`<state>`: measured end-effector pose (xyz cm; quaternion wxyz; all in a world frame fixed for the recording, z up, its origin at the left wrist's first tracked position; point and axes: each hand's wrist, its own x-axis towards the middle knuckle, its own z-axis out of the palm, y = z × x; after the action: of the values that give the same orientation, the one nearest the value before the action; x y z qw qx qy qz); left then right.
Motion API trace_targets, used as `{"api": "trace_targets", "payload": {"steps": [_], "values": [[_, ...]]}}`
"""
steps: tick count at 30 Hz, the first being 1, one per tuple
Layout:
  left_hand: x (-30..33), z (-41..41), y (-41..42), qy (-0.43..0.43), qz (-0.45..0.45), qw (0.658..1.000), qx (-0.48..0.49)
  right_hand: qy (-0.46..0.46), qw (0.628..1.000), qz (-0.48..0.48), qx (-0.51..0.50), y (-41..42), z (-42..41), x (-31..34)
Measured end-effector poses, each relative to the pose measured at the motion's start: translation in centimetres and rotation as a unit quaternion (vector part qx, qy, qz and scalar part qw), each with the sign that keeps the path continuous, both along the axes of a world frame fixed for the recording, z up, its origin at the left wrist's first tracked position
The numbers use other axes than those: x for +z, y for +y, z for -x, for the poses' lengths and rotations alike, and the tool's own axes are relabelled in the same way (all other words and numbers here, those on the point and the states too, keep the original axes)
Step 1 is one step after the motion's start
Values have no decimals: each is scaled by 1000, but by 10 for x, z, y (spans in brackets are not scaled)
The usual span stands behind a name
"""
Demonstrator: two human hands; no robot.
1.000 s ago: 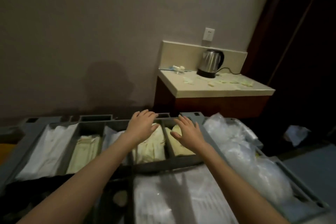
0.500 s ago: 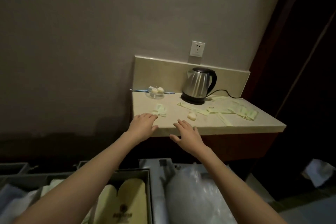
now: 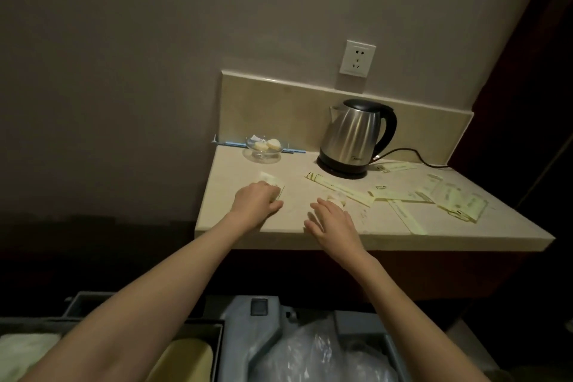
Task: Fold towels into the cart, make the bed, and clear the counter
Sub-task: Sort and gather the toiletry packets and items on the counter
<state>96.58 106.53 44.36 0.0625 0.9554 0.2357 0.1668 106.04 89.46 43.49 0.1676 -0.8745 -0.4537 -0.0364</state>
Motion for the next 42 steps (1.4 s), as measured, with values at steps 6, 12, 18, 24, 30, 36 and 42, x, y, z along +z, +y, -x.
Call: {"api": "trace_targets", "payload": {"steps": [6, 12, 18, 24, 30, 36, 42], "values": [[7, 23, -17, 15, -20, 999, -38, 12, 1000, -18, 10, -2, 10, -13], [0, 62, -33, 47, -57, 992, -99, -3, 1000, 11, 11, -1, 19, -3], [6, 84, -42, -60, 16, 995, -82, 14, 999, -29, -24, -2, 3, 11], [16, 74, -54, -248, 240, 938, -25, 43, 997, -50, -38, -6, -15, 12], [15, 69, -51, -282, 315, 903, 73, 76, 991, -90, -63, 1, -32, 16], [13, 52, -48, -279, 339, 894, 91, 131, 981, -120, -71, 0, -40, 9], [11, 37, -49, -295, 363, 879, 92, 115, 987, -106, -49, 1, -52, 13]]}}
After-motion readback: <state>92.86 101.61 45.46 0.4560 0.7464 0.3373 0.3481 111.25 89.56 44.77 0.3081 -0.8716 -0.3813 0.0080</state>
